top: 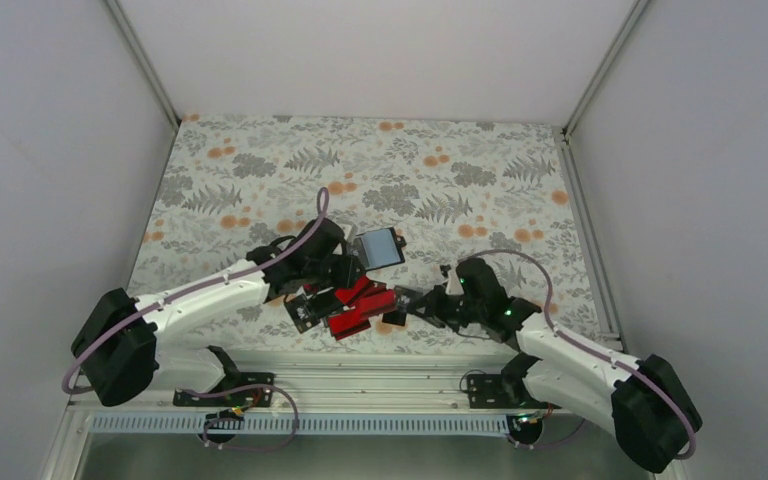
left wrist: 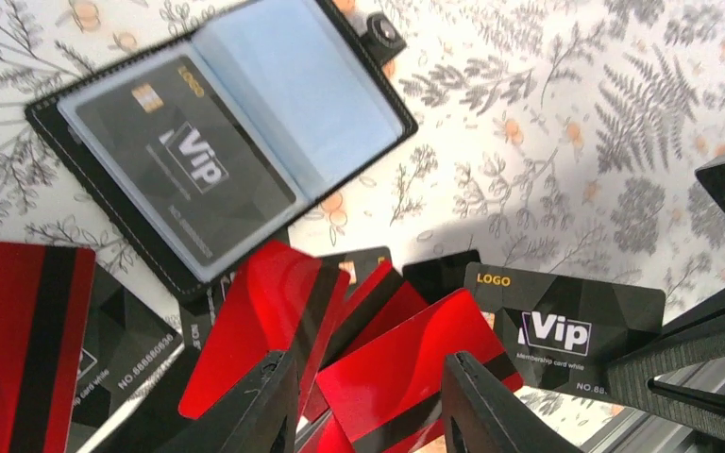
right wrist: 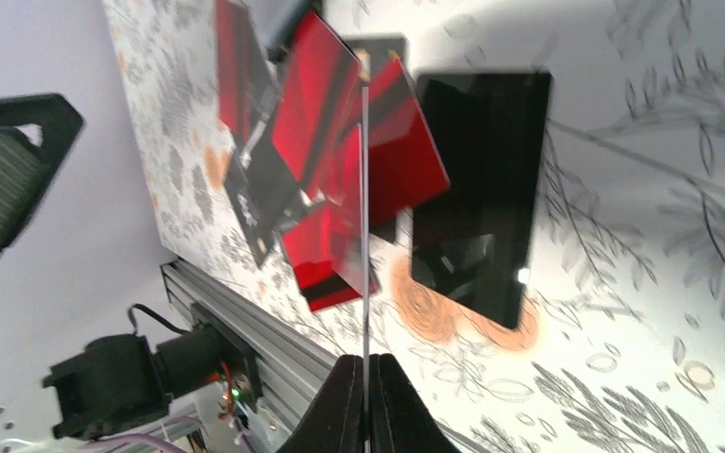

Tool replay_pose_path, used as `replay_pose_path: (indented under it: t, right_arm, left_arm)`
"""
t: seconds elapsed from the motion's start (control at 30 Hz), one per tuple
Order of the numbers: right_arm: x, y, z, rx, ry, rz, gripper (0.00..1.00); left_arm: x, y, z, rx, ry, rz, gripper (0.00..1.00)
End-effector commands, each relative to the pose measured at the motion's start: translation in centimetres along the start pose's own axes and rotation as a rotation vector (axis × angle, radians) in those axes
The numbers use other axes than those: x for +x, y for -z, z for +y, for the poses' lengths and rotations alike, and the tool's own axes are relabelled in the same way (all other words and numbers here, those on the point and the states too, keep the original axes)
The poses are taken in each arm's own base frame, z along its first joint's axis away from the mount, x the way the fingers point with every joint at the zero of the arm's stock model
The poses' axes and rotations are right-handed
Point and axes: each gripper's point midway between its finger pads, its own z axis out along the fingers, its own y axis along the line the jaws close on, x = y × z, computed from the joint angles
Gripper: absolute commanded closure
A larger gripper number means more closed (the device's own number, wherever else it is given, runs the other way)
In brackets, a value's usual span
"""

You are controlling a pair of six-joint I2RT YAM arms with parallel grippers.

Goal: Put the credit cards into the card holder

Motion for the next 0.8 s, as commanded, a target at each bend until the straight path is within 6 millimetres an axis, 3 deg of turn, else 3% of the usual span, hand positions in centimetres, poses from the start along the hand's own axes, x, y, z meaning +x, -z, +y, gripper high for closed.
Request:
replay_pose_path:
  t: [0.0,0.2,0.3,0.5,0.77]
  right_arm:
    - [-1.7,1.3,1.9,0.008,0.076,-0.001,0.96]
    - [-5.2,3.4,2.8,0.134,0.169,-0.103,0.96]
    - [-7.2,4.6,3.9,0.171,0.245,-0.158,0.96]
    - [-10.7,6.9,7.1,0.210,0.430,-0.303,0.96]
    - [-14.6,8.1,12.2,0.185,0.627,-0.492,0.96]
  left_arm:
    - [-2.3,1.1,-1.1,0.072,0.022,-0.057,0.61]
    - [-3.5,1.4,-1.3,0.102,-0.003,-0.088,0.60]
    - [-4.4,2.5,-1.2,0.103,-0.033,-0.114,0.60]
    - [-5.7,5.5,-0.5,0.063,-0.075,-0.159,0.60]
    - [-8.4,8.1,0.2,-0.008,0.124,-0.211,0.60]
